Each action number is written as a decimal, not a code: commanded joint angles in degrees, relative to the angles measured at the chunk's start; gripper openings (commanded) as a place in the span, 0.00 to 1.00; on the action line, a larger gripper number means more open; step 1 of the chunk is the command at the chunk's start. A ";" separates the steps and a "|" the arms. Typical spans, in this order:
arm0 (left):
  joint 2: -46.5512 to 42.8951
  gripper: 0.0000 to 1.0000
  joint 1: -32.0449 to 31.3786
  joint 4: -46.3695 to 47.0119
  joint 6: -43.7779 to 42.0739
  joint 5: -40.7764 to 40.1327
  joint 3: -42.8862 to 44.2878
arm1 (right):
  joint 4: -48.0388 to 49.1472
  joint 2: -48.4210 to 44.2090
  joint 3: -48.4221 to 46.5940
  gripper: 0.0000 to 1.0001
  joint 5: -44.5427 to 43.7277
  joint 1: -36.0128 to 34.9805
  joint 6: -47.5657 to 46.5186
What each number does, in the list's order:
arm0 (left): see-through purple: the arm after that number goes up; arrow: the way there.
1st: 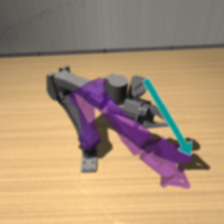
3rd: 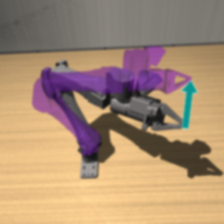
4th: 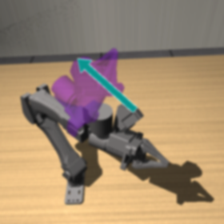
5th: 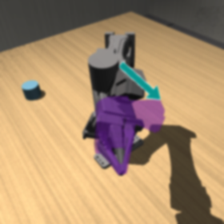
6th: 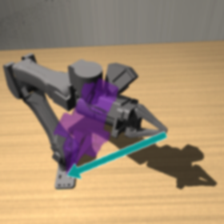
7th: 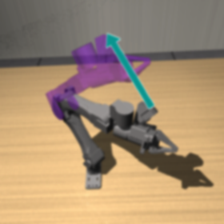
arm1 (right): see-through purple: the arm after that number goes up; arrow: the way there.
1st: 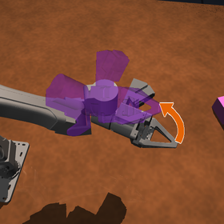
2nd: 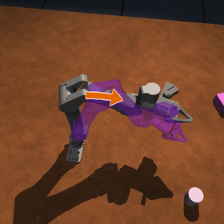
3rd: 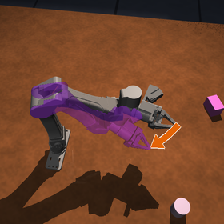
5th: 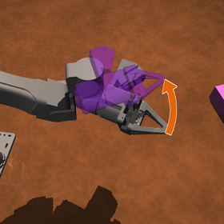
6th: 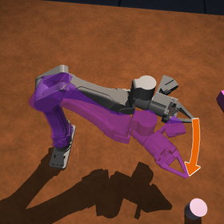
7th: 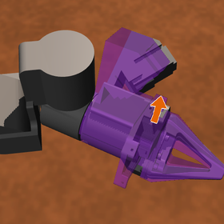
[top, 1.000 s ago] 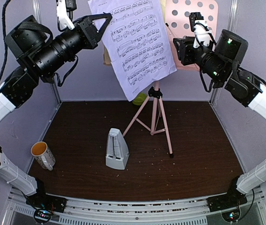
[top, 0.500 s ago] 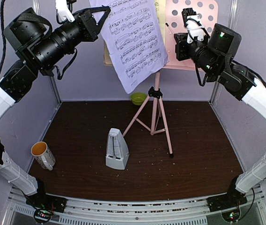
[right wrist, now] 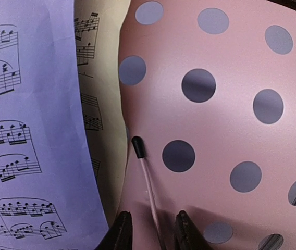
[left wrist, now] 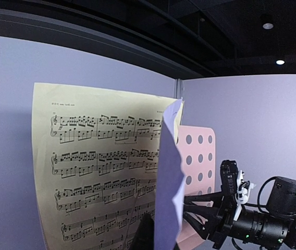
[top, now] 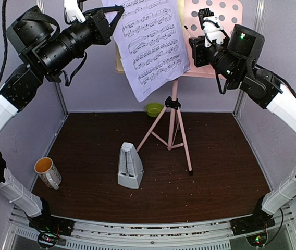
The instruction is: Set up the instrument practice props
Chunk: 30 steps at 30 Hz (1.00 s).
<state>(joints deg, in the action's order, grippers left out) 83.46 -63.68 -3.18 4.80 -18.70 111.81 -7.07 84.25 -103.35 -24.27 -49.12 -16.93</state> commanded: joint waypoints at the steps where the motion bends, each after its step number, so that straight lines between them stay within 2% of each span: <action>1: 0.39 0.00 0.48 1.42 -1.18 -0.40 1.39 | -3.37 1.72 -2.00 0.30 -3.23 0.14 -0.17; 6: 0.38 0.00 0.49 1.41 -1.59 -0.11 1.46 | -4.47 2.93 -3.10 0.28 -6.49 0.12 -1.70; 13: 0.45 0.00 0.48 1.42 -2.05 -0.62 1.64 | -1.17 1.79 -1.25 0.01 -6.56 0.09 -2.91; 14: 0.42 0.00 0.49 1.40 -2.15 -0.71 1.73 | -0.52 1.49 -0.86 0.00 -6.54 0.15 -3.25; 23: 2.35 0.00 1.06 0.16 -4.02 -0.53 4.70 | 13.99 -3.90 9.62 0.00 -0.30 0.14 -7.43; 30: 7.23 0.00 1.84 -3.05 -6.96 1.66 12.03 | 19.29 -5.66 13.85 0.00 3.85 0.19 -8.33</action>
<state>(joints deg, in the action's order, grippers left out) 88.25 -62.43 -4.99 0.54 -18.81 119.26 7.94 80.66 -91.46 -23.16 -49.10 -24.12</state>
